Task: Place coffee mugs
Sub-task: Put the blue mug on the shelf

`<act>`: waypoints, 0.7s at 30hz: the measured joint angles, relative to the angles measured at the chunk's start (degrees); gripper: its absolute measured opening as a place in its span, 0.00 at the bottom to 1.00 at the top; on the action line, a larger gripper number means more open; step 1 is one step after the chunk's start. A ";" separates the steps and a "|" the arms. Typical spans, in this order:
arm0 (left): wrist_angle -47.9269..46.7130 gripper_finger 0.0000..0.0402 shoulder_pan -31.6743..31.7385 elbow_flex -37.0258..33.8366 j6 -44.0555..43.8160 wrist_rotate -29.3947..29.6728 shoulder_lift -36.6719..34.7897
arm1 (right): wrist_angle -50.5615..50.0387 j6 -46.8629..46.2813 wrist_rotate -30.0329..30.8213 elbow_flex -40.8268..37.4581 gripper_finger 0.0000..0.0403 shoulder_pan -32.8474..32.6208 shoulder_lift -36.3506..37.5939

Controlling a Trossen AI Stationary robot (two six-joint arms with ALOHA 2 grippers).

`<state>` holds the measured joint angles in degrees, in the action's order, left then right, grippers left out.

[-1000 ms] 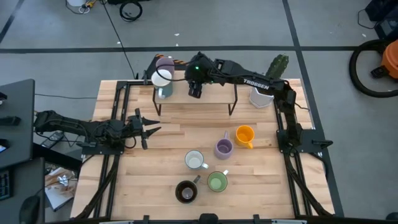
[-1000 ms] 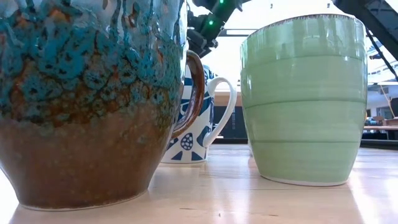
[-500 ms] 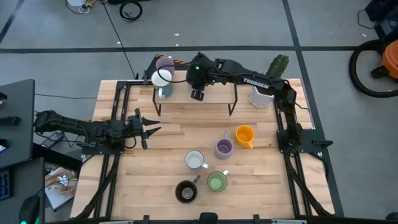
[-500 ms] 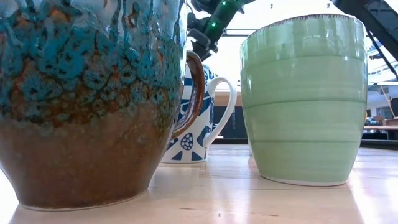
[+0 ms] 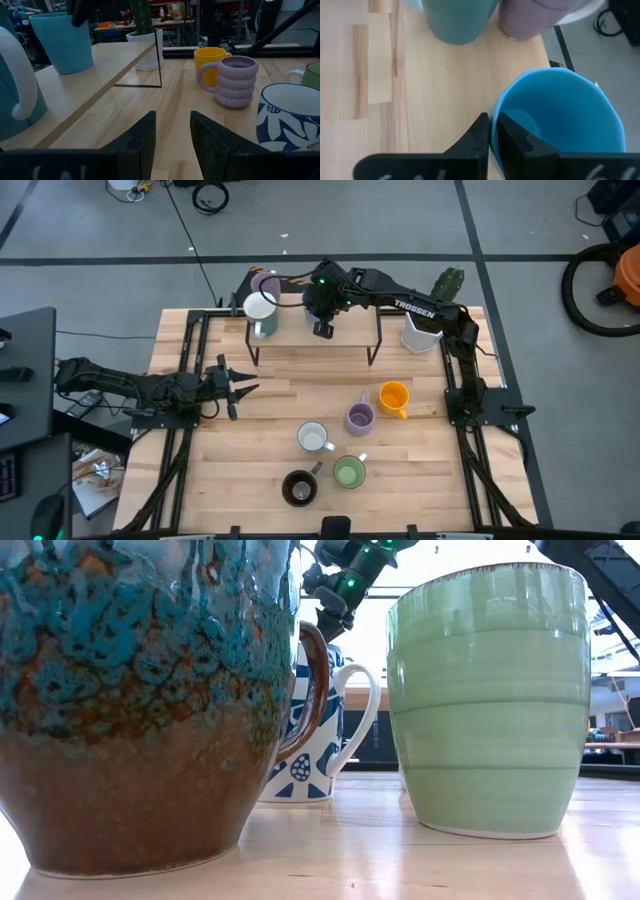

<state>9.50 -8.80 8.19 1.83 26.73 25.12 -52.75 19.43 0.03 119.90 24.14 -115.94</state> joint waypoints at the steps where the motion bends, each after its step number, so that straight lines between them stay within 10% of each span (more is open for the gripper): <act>1: 0.00 0.32 0.00 0.00 0.02 0.01 0.00 | -0.06 1.08 -0.71 0.00 0.08 0.00 0.00; 21: -0.66 0.32 0.00 0.00 0.19 0.01 -0.02 | -3.96 15.82 -15.97 -0.11 0.07 4.37 0.99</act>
<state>8.84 -8.80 8.19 2.02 26.74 25.10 -56.71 35.26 -15.94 119.79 28.51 -114.95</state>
